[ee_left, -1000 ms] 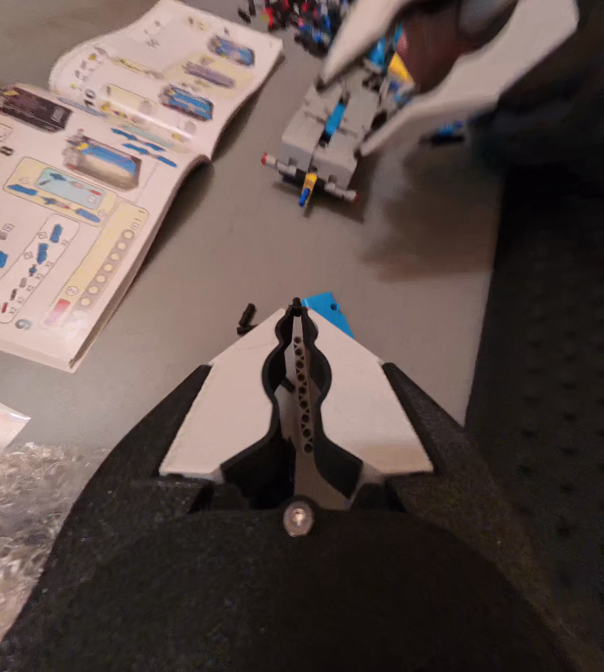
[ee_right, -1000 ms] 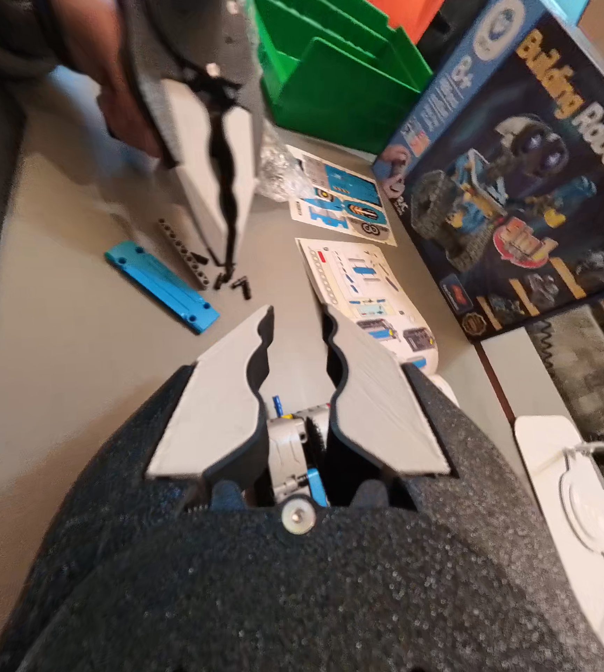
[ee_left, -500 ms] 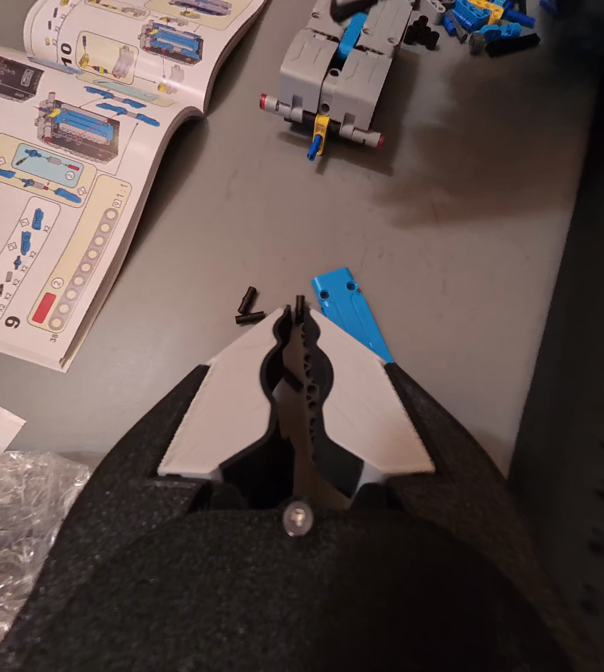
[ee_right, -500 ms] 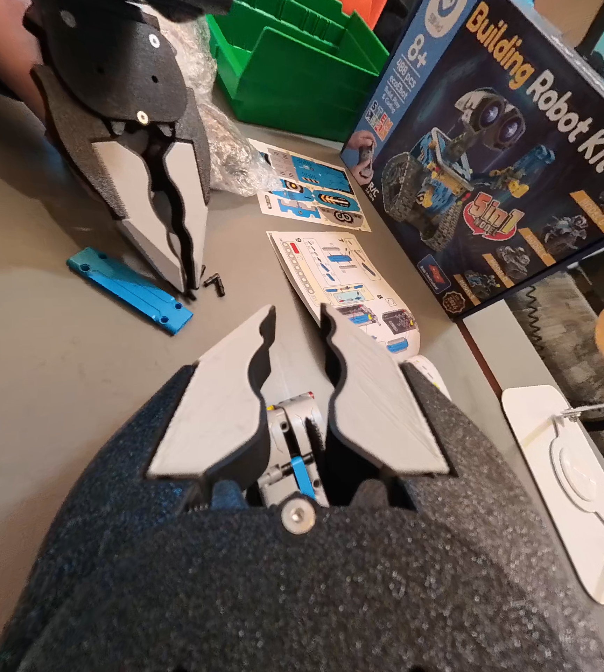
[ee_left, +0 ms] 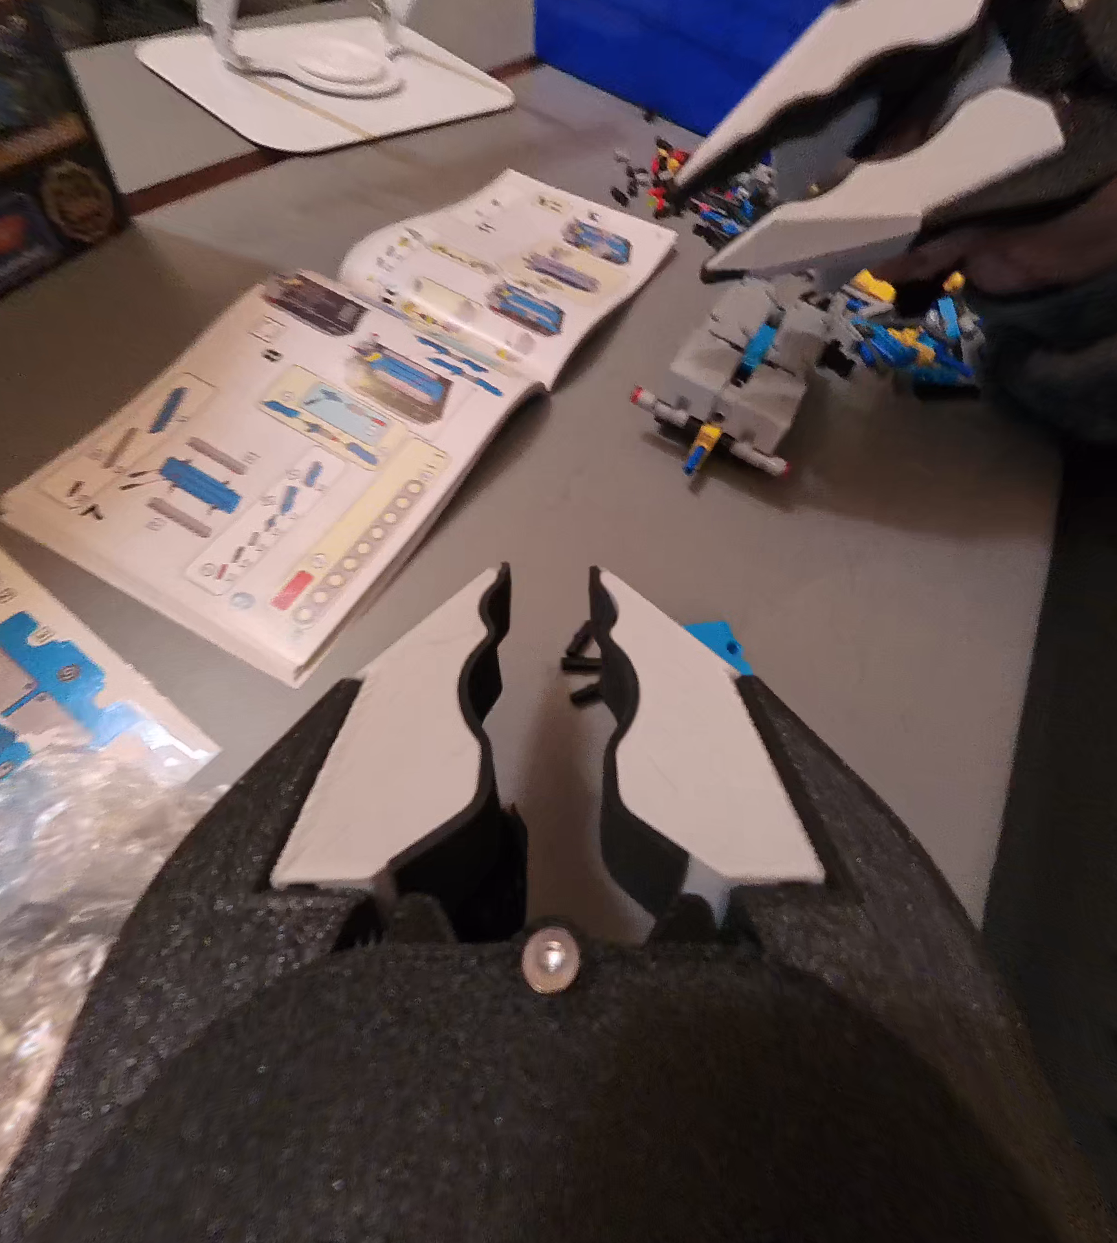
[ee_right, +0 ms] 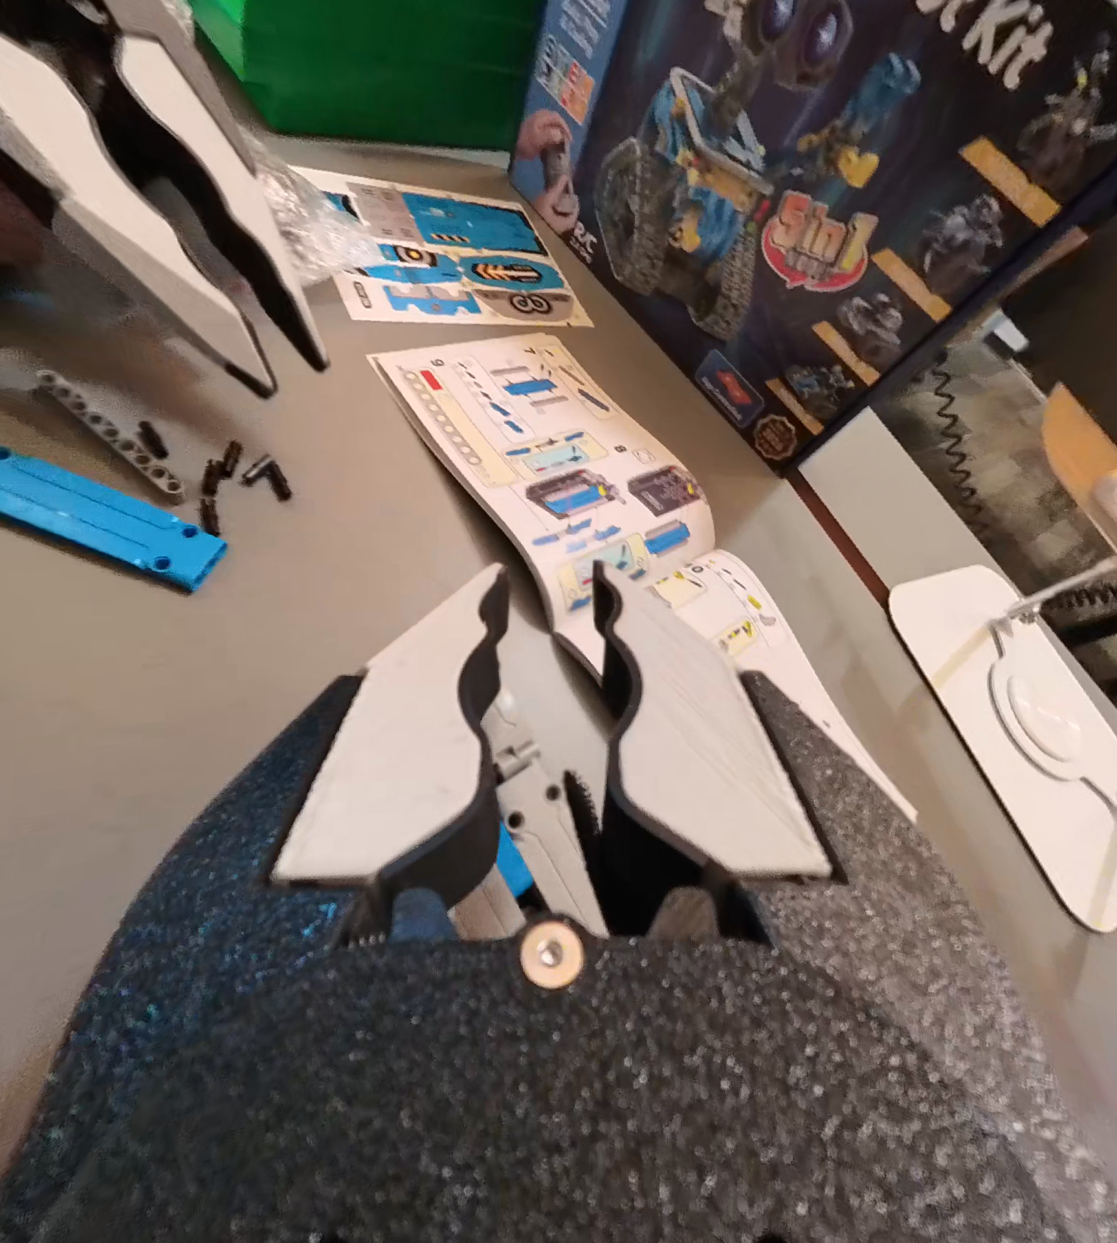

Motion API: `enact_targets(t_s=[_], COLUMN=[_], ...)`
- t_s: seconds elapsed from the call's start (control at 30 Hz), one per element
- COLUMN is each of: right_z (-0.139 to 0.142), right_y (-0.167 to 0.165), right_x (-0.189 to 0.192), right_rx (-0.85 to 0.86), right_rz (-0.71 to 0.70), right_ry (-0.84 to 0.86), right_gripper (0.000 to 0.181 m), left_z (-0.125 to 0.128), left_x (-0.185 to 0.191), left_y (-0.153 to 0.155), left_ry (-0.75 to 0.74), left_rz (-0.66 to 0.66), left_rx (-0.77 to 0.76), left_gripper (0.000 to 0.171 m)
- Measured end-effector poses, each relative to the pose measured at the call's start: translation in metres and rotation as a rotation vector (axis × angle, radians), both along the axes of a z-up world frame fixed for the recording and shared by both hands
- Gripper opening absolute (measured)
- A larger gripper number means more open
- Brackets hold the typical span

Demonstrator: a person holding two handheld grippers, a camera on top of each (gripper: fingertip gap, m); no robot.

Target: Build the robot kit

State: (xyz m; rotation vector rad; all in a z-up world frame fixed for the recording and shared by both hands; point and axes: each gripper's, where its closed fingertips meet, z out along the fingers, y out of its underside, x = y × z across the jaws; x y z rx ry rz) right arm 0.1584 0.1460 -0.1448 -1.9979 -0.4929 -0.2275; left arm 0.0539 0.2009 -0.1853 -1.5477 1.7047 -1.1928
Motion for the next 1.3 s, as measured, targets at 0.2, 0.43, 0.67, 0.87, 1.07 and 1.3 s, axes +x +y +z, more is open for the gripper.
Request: enact_targets(t_s=[0.2, 0.43, 0.67, 0.87, 1.07, 1.3], right_z=[0.0, -0.005, -0.008, -0.011, -0.011, 0.003], right_y=[-0.002, -0.001, -0.001, -0.001, -0.001, -0.003], right_x=[0.022, 0.022, 0.021, 0.023, 0.025, 0.038], right_rx=[0.007, -0.012, -0.024, -0.035, -0.034, 0.019], right_rz=[-0.088, -0.091, -0.088, -0.094, -0.101, -0.14], right_ry=[-0.005, -0.021, -0.029, -0.025, -0.02, 0.064], right_gripper=[0.023, 0.023, 0.024, 0.024, 0.025, 0.024], left_z=[-0.001, -0.004, -0.002, -0.006, -0.008, -0.008], left_x=[0.002, 0.001, -0.002, -0.002, -0.002, -0.002], left_y=[0.019, 0.035, 0.054, 0.053, 0.052, 0.05], left_ry=[0.003, 0.015, 0.011, 0.029, 0.036, 0.034], left_rz=[0.095, 0.168, 0.255, 0.244, 0.24, 0.238], left_rx=[-0.013, 0.053, 0.096, 0.098, 0.104, 0.138], left_gripper=[0.022, 0.021, 0.017, 0.017, 0.017, 0.017])
